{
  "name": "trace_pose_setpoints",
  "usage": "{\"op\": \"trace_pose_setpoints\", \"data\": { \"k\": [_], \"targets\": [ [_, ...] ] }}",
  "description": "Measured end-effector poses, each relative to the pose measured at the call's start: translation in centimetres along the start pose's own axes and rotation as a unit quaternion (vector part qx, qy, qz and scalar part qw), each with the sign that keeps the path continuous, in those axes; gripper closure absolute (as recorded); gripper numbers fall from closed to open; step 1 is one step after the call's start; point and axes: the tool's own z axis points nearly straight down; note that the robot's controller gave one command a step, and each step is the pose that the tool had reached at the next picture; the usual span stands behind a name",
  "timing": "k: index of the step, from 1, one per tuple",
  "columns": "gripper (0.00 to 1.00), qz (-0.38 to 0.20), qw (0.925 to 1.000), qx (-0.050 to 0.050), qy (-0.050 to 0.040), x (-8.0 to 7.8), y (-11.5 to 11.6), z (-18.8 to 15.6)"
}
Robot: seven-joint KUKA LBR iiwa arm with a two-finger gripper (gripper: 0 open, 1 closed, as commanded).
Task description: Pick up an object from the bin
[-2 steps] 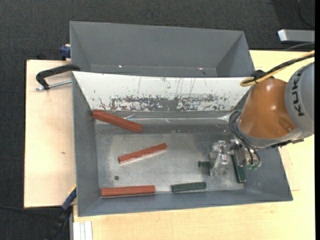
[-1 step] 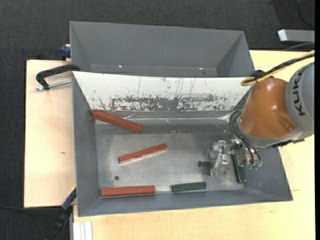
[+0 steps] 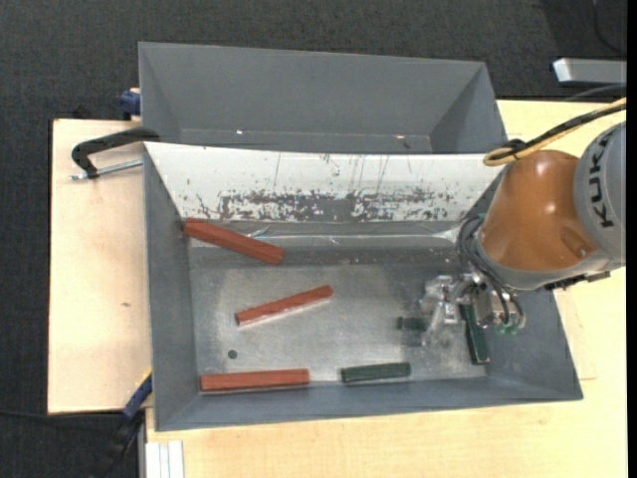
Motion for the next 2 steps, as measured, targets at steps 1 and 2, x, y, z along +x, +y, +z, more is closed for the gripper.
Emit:
{"op": "trace_pose_setpoints", "data": {
  "k": [1,2],
  "targets": [
    [1.00,0.000,1.0000,0.000,0.0006,0.0,0.0,-0.8],
    [1.00,0.000,1.0000,0.000,0.0025,0.1,0.0,-3.0]
  ]
}}
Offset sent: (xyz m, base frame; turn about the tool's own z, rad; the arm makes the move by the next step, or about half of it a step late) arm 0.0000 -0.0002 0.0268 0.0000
